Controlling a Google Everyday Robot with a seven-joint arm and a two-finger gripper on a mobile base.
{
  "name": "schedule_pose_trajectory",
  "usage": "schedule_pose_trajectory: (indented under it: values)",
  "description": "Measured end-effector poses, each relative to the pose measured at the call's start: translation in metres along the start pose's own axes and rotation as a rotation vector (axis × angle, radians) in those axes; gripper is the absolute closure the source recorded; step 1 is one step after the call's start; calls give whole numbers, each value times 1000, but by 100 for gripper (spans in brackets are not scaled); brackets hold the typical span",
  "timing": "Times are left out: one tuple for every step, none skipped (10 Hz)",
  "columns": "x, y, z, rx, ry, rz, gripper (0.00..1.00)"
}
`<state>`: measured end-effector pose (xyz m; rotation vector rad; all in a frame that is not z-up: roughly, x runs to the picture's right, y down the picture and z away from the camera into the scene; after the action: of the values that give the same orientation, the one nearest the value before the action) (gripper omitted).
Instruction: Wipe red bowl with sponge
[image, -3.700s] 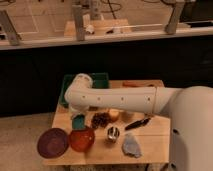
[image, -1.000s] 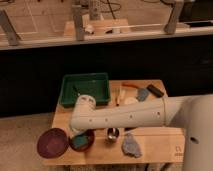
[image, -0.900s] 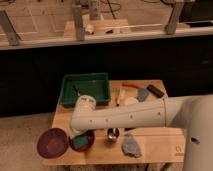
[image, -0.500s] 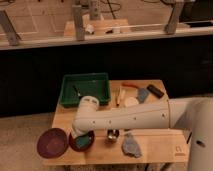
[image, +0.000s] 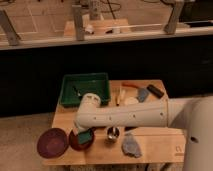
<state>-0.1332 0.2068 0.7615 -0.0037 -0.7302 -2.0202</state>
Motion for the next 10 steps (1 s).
schedule_pose_trajectory:
  values:
    - [4, 0, 3, 5, 1, -10, 100]
    - [7, -3, 6, 10, 3, -26, 100]
    - [11, -10, 9, 20, 3, -46, 100]
    - [16, -20, 12, 28, 4, -69, 100]
    - [17, -29, 13, 37, 6, -89, 100]
    - [18, -37, 11, 42, 10, -105, 100]
    - [17, -43, 7, 44, 15, -115, 100]
    - [13, -46, 1, 42, 18, -115, 100]
    - [8, -49, -6, 37, 19, -109, 100]
    - [4, -51, -10, 33, 18, -103, 100]
